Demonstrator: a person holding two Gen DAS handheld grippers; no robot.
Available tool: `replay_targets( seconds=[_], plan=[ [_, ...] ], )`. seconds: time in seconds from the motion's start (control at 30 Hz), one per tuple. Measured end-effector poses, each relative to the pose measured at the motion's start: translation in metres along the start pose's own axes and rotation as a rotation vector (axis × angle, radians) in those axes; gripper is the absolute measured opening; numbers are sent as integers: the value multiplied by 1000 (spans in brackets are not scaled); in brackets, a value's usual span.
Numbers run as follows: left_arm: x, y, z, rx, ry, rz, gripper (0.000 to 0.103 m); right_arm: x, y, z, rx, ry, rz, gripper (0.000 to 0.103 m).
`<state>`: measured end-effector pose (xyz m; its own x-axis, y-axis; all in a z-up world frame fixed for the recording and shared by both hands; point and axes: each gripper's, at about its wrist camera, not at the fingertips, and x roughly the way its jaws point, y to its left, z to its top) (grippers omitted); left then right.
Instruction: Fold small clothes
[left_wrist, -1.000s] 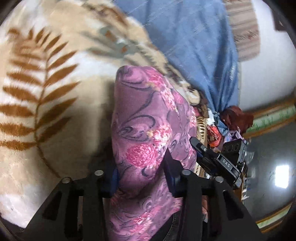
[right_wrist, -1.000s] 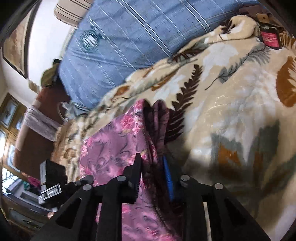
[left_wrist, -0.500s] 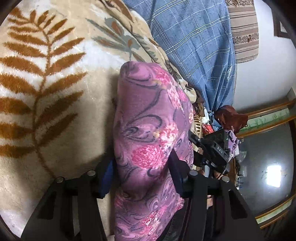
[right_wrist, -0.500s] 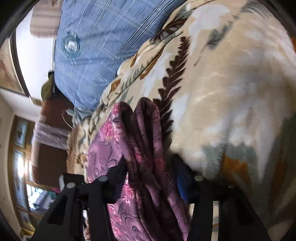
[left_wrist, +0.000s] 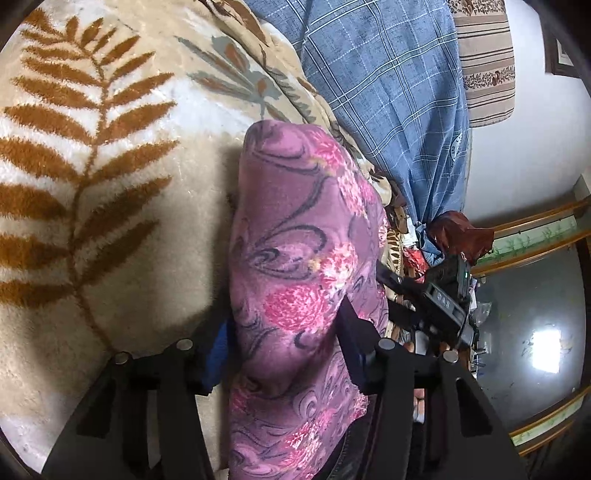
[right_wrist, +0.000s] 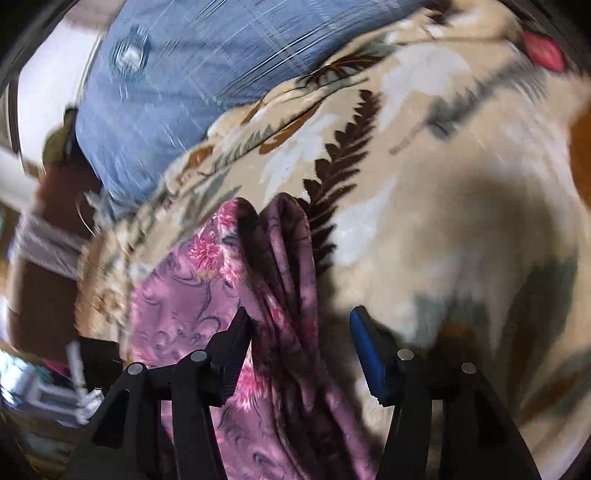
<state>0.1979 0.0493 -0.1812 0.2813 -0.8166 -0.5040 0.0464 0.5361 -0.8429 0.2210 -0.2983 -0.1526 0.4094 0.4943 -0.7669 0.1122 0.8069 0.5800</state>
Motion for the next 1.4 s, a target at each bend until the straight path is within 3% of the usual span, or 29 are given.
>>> replay_targets(
  seconds=[0.17,0.2,0.23,0.27,0.33,0.43,0.67,0.83,0.97,1.2,1.33,1.4],
  plan=[
    [4,-4,-1,9,-7,8,54,-1,-10,-17,10,5,57,54],
    [4,-6,-2,23,-11,19,53,0,-10,-16,23,-3,63,50],
    [3,-10,-3,48,-20,26,44,3,-8,-14,32,-7,69,34],
    [2,-14,-4,69,-27,37,41,9,-6,-14,43,6,92,26],
    [0,-23,-7,112,-33,73,38,14,1,-14,39,4,72,22],
    [-12,-33,-8,123,-28,87,34,-3,20,-21,-15,-41,42,19],
    [-65,-65,4,163,-83,71,33,-43,70,-29,-82,-122,118,19],
    [-94,-88,44,205,-97,59,33,-50,104,-13,-94,-156,183,19],
    [-89,-94,89,213,-77,70,33,-45,120,17,-120,-180,191,19],
    [-33,-74,174,206,-74,113,32,6,109,89,-136,-172,122,19],
    [5,-41,201,153,-51,123,33,51,83,129,-114,-124,83,19],
    [24,-18,206,119,-49,183,36,73,71,138,-104,-90,66,19]
  ],
)
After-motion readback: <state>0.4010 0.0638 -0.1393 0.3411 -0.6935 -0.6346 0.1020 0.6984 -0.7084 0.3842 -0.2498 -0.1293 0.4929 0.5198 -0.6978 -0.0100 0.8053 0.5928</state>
